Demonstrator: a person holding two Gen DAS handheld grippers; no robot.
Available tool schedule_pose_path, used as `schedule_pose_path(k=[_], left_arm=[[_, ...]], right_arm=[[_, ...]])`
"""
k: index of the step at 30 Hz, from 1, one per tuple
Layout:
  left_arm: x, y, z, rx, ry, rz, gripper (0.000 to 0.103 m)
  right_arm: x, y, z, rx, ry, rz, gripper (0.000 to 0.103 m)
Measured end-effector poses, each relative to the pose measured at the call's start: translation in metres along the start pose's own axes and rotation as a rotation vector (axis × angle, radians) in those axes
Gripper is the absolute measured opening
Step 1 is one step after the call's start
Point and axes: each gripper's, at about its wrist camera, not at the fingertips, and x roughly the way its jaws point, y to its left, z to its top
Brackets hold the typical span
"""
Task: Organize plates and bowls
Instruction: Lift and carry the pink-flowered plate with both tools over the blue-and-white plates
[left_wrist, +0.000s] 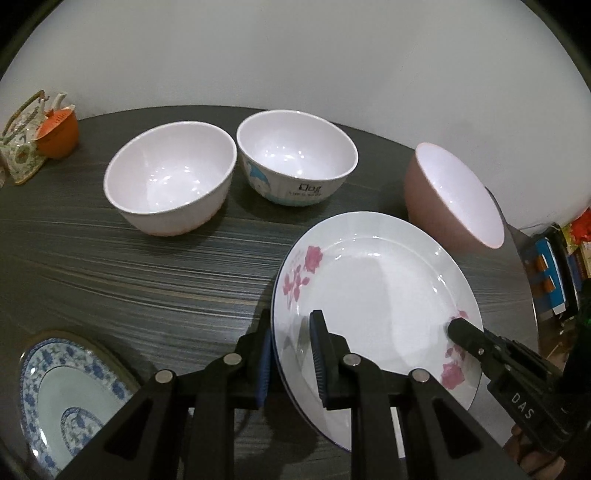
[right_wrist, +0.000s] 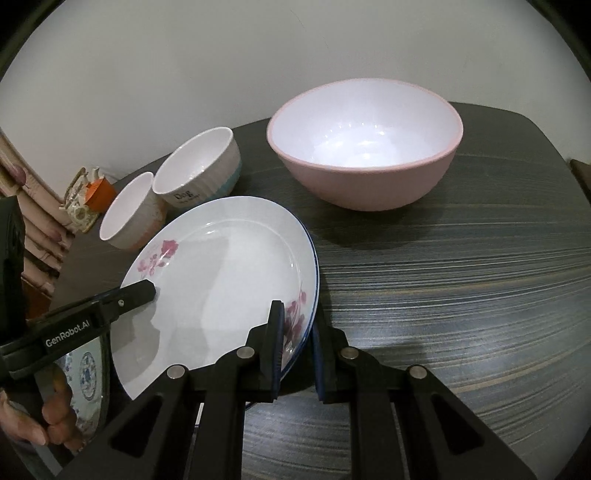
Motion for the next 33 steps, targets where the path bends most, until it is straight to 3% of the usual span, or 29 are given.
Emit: schedule_pose_path(k=[14, 33], left_arm=[[-0.065, 0.043, -0.016, -0.05, -0.057, 0.014, 0.019], [-0.144, 0.147, -0.051, -0.2, -0.105, 0.082, 0.019]], right_arm=[[-0.037, 0.04, -0.012, -0.055, -0.051, 0.028, 0.014], [-0.041, 0.147, -0.035, -0.186, -0.039, 0.113, 0.014]])
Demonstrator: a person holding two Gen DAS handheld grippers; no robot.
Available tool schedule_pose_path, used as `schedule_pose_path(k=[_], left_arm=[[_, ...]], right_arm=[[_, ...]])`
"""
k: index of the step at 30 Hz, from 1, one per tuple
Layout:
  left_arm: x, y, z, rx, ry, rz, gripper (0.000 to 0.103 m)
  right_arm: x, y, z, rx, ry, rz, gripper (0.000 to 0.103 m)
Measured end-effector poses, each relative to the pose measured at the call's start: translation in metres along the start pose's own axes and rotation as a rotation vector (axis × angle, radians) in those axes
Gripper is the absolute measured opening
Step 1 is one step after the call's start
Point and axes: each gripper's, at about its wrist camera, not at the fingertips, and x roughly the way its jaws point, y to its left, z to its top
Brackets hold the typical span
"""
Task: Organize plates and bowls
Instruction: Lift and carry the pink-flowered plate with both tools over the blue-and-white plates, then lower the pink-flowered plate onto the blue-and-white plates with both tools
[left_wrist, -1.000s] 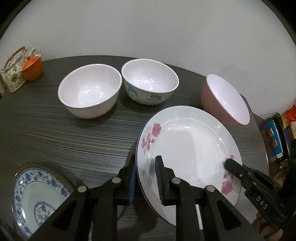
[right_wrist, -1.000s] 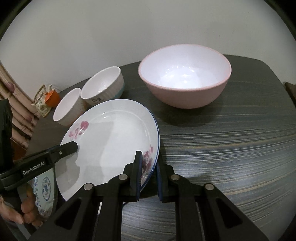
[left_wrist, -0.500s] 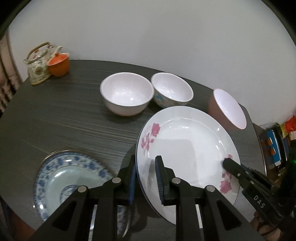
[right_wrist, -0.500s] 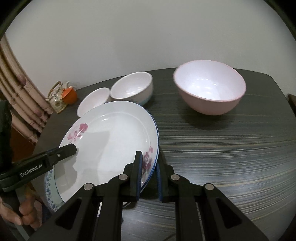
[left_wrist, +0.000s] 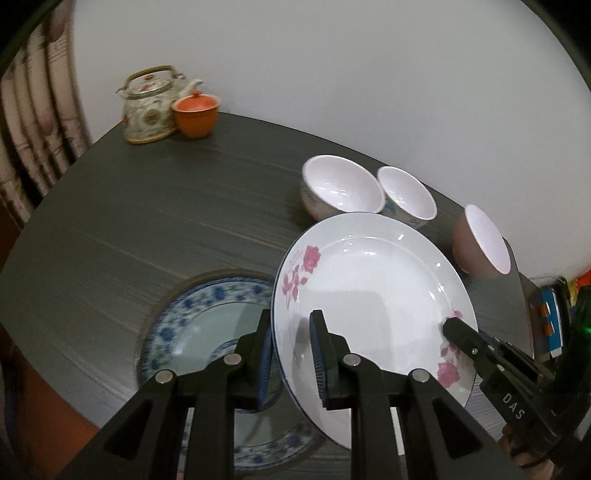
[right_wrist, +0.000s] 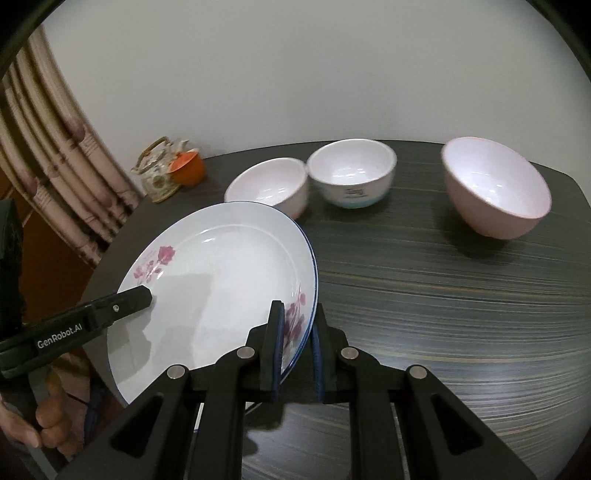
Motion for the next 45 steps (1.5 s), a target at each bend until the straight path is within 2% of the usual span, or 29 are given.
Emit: schedule_pose_path(k=[11, 20, 26, 45], left_arm=[[-0.017, 0.052, -0.014, -0.077, 0.008, 0.049, 0.019], [-0.008, 0.088, -0.028, -0.131, 0.056, 0.092, 0.019], [0.008, 0.093, -0.033, -0.138, 0.092, 0.102, 0.019], [0.029, 0.107, -0.038, -0.148, 0.135, 0.134, 0.019]], right_arm=[[0.018, 0.051, -0.007, -0.058, 0.027, 0.041, 0.014], [0.043, 0.079, -0.019, -0.093, 0.087, 0.06, 0.014], [0.058, 0.081, -0.027, -0.09, 0.129, 0.054, 0.014], [0.082, 0.086, -0.034, -0.098, 0.201, 0.035, 0.014]])
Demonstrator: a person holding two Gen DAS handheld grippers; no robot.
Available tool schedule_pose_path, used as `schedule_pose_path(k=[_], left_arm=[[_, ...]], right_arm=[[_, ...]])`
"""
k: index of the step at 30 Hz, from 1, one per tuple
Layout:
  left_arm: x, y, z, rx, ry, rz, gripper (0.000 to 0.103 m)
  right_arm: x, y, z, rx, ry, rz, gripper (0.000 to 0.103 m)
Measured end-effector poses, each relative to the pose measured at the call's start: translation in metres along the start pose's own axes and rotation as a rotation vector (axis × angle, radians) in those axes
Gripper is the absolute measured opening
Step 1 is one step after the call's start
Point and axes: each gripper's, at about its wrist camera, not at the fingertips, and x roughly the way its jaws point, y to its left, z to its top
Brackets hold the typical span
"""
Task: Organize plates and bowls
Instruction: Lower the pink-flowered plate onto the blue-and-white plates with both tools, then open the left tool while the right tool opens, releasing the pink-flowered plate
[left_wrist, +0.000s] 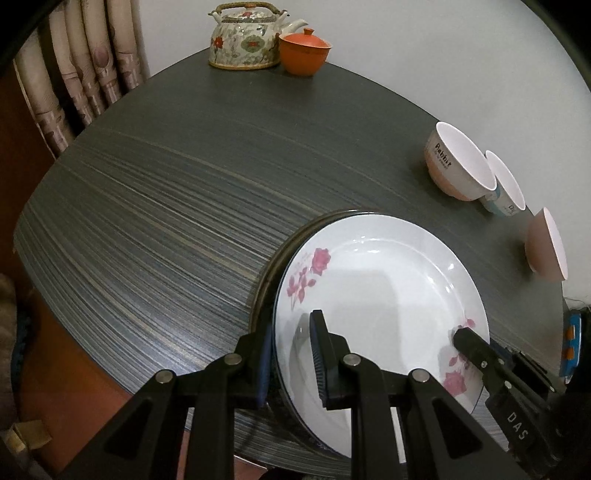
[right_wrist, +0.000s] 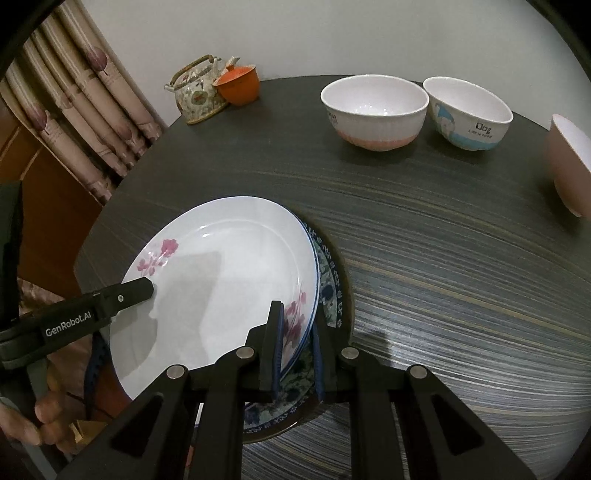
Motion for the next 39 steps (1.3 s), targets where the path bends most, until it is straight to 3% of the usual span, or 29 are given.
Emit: schedule_pose_path(k=[20, 29, 33, 34, 39], left_arm=[[0.006, -0.01, -0.006, 0.049, -0.038, 0.061, 0.022], [0.007, -0.016, -0.011, 0.093, -0.074, 0.078, 0.028], [0.001, -0.02, -0.011, 0.129, -0.131, 0.128, 0.03], [-0.001, -0.021, -0.011, 0.134, -0.144, 0.129, 0.036], [-0.002, -0.019, -0.012, 0.137, -0.138, 0.106, 0.037]], right_arm=[[0.013, 0.012, -0.004, -0.003, 0.083, -0.051, 0.024], [0.011, 0.017, -0.004, 0.007, 0.09, -0.058, 0.033], [0.01, 0.018, -0.005, 0.018, 0.096, -0.054, 0.037], [0.009, 0.02, -0.005, 0.012, 0.092, -0.059, 0.039], [0.009, 0.021, -0.005, 0.005, 0.09, -0.064, 0.043]])
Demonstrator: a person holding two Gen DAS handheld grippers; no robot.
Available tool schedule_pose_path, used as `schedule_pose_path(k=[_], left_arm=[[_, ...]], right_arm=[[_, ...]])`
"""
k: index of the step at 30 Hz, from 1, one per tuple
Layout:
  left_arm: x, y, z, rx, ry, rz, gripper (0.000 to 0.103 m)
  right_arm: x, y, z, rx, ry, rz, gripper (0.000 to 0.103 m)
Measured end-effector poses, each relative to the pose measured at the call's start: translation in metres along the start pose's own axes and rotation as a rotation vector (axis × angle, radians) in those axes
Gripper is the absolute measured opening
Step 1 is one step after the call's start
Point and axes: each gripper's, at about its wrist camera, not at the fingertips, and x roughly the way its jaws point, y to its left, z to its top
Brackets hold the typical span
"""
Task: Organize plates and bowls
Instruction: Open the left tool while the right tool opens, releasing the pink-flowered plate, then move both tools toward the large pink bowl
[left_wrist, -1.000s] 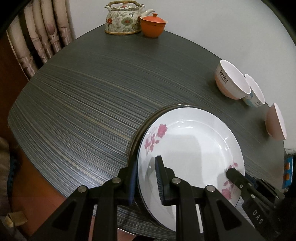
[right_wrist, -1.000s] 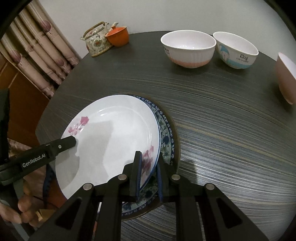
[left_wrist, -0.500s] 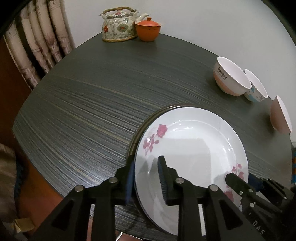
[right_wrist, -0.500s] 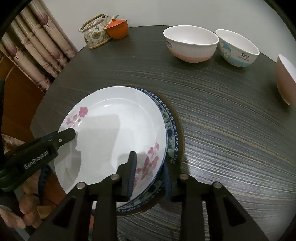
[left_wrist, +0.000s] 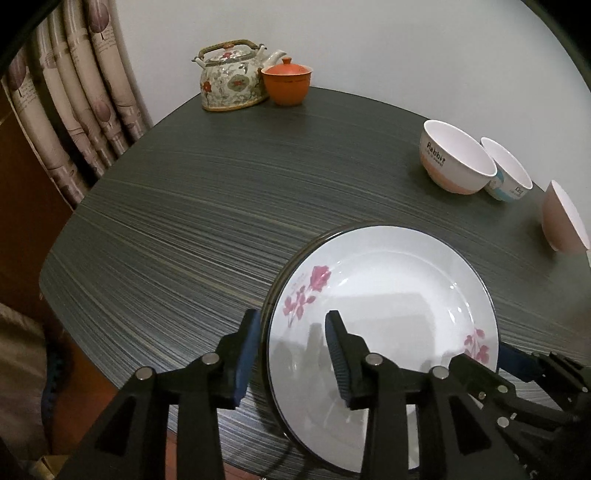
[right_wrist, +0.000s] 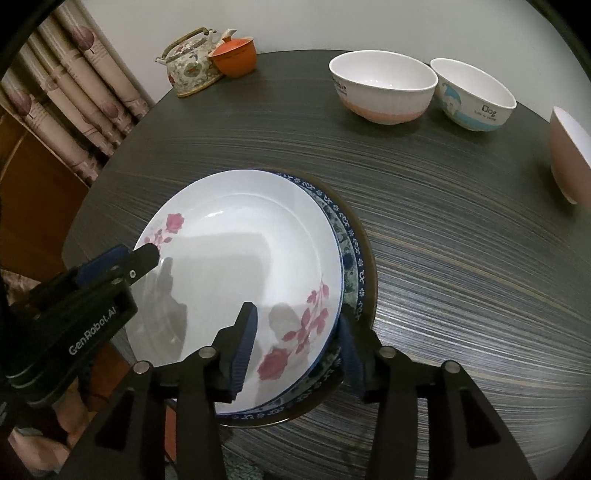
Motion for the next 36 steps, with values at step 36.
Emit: schedule_pose_path(k=[36], left_arm=[[-0.008, -0.007, 0.004, 0.023, -0.069, 0.022, 0.037]], right_arm=[[-0.06, -0.072, -0.015, 0.136, -0.162, -0.117, 0.057]])
